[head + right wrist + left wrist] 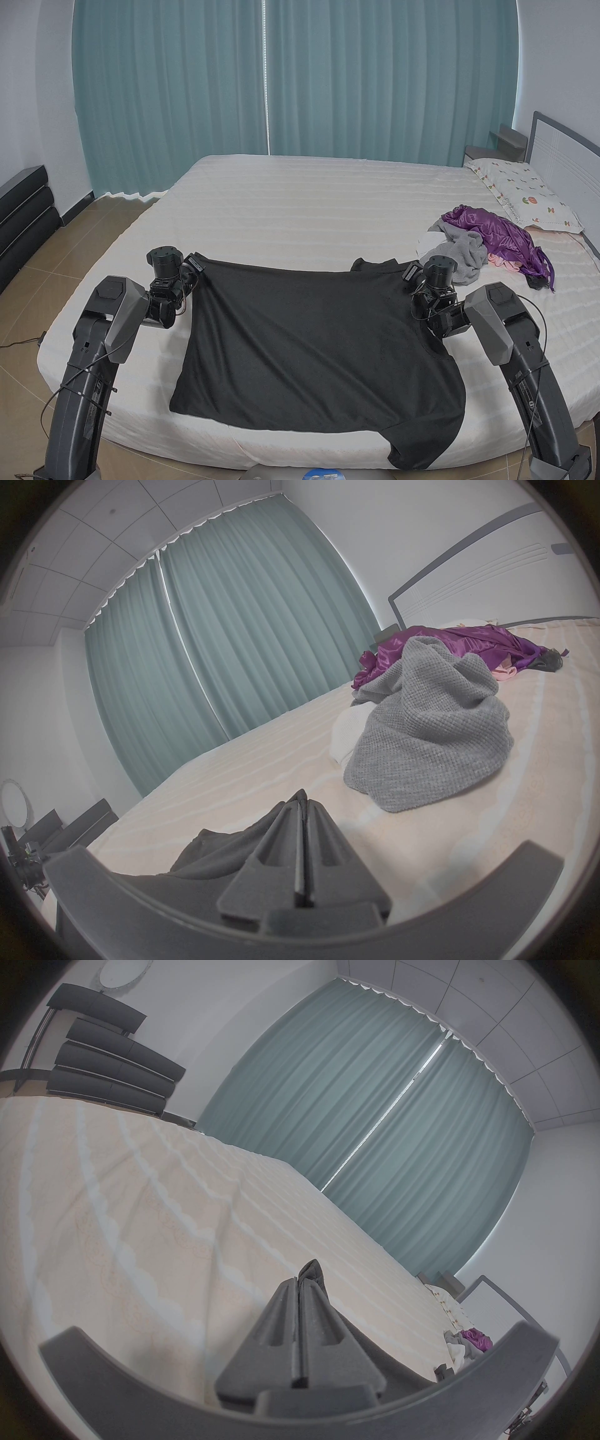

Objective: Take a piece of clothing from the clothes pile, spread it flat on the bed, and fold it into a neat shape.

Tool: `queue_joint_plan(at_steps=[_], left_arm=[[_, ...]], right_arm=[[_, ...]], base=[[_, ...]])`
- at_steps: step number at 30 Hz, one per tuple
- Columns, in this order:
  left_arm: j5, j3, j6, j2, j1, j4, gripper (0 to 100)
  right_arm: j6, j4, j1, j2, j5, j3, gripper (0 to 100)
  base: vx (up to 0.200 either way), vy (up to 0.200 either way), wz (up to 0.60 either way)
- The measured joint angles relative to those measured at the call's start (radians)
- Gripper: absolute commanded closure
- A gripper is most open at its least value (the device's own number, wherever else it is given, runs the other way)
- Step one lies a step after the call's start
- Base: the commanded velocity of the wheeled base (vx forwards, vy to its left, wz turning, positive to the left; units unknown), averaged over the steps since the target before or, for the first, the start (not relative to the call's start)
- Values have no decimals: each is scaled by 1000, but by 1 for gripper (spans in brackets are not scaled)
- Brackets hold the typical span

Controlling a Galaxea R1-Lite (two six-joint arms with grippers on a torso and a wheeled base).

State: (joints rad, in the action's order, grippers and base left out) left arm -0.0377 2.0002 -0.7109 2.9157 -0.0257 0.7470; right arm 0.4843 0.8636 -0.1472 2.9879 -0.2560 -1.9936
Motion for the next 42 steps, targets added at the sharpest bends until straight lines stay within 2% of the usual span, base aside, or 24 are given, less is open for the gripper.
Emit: queue_joint_plan(at_steps=[4, 5, 6, 7, 18, 24, 30, 42], left_arm=[[0, -1, 1, 3, -1, -2, 100], [0, -1, 1, 3, -2, -6, 100], [0, -1, 1, 4, -2, -10, 100], [0, -1, 1, 4, -3, -16, 0], [-1, -3, 1, 4, -5, -26, 0], [-13, -57, -3, -10, -5, -17, 0], [-5, -256, -30, -87, -4, 68, 0], [43, -706, -64, -325, -9, 231, 0]], right_arm=[[0, -9, 2, 6, 0, -1, 100], [1, -9, 2, 7, 0, -1, 0], [0, -9, 2, 8, 0, -1, 0], [0, -10, 2, 8, 0, 0, 0], [4, -7, 14, -17, 4, 38, 0], [24, 7, 27, -101, 7, 166, 0], [72, 41, 37, -231, 48, 402, 0], [189, 236, 42, -479, 186, 984, 0]], base=[[0, 0, 0], [0, 0, 0], [0, 0, 0], [0, 0, 0], [0, 0, 0], [0, 0, 0], [0, 0, 0], [0, 0, 0]])
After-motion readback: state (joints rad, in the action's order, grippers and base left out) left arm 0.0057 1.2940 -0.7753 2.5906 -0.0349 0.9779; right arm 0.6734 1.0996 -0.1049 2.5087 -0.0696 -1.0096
